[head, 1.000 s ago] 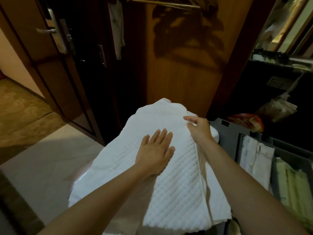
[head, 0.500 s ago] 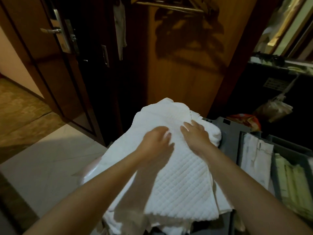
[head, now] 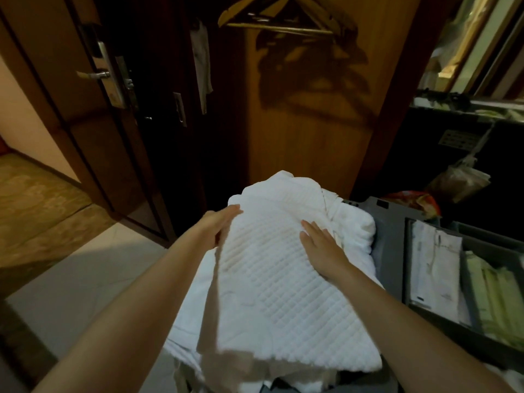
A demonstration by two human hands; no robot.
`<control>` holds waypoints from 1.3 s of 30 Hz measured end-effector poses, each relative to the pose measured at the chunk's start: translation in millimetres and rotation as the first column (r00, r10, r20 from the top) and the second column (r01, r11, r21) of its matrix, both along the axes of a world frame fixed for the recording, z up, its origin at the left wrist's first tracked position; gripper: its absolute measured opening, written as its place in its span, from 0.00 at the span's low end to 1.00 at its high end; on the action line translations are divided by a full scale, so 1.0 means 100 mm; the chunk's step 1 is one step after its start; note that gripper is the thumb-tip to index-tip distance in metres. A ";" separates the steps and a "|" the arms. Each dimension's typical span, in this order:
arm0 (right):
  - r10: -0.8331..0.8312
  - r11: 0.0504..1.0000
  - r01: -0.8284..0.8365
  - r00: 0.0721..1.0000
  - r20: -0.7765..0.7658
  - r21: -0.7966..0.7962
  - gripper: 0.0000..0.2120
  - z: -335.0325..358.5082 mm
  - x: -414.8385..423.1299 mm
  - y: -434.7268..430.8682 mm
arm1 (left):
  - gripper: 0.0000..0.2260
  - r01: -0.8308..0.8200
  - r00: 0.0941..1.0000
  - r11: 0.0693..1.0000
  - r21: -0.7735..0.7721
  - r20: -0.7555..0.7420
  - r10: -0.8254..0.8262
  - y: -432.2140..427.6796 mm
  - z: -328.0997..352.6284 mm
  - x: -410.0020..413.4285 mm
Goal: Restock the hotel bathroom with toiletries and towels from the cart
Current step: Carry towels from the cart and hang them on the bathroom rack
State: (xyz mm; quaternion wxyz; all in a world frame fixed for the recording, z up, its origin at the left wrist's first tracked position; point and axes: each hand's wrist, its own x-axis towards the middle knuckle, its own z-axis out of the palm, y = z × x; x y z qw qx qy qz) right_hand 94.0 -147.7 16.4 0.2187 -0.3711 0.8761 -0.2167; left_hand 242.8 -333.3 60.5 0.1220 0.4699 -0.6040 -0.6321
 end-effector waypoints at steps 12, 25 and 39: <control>-0.024 0.995 0.029 0.998 0.058 -0.091 0.22 0.00 0.00 0.06 | 0.20 0.285 0.958 0.940 0.189 -0.069 -0.277 0.21 0.24 -0.02; -0.201 0.854 0.274 0.958 0.205 -0.442 0.20 0.91 -0.21 0.09 | 0.16 -0.066 0.934 0.998 0.010 -0.351 0.066 0.32 1.21 -0.19; 0.123 0.643 0.457 0.731 0.672 -0.615 0.24 1.70 0.45 0.07 | 0.19 -0.192 0.570 0.845 0.500 -0.644 0.511 0.59 1.30 -0.52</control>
